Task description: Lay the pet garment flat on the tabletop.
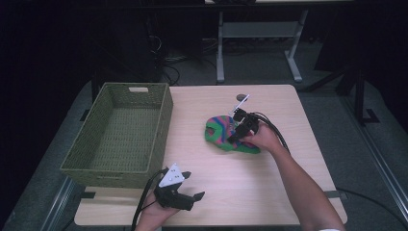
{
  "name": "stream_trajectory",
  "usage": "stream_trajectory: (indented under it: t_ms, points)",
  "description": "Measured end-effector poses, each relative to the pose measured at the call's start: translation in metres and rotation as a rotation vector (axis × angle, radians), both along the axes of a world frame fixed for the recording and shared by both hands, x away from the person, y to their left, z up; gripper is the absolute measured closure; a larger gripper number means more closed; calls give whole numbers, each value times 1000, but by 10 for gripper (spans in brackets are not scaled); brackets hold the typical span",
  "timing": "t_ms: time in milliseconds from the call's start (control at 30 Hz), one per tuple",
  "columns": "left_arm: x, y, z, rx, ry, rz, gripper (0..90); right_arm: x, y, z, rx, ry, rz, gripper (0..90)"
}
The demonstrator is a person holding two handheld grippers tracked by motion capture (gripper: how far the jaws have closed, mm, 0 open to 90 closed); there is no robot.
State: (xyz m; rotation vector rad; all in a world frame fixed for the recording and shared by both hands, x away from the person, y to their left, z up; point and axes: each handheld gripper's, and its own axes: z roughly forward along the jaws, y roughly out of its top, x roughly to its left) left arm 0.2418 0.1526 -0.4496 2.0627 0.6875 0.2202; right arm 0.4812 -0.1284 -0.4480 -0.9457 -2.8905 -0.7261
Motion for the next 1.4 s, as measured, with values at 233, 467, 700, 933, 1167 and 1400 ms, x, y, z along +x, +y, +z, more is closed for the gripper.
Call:
stream_trajectory:
  t_ms: [233, 467, 700, 933, 1167, 1400]
  points:
    - [-1, 1, 1, -6, -1, 2, 159, -5, 2, -2, 0, -55, -18, 385]
    - [-3, -1, 1, -3, -5, -9, 159, -11, -2, -3, 35, -63, -44, 503]
    - [-3, -2, 1, -1, -5, -18, 159, -10, -1, -1, 47, -20, -64, 629]
    - [-3, -2, 1, 0, -1, -20, 159, -8, -5, 0, 82, 21, -101, 703]
    - [-2, 0, 1, 2, -7, -15, 160, -8, -13, 6, 116, 33, -109, 721]
    - [-2, 0, 1, -9, -8, -17, 159, -13, -23, 20, 191, 35, -109, 723]
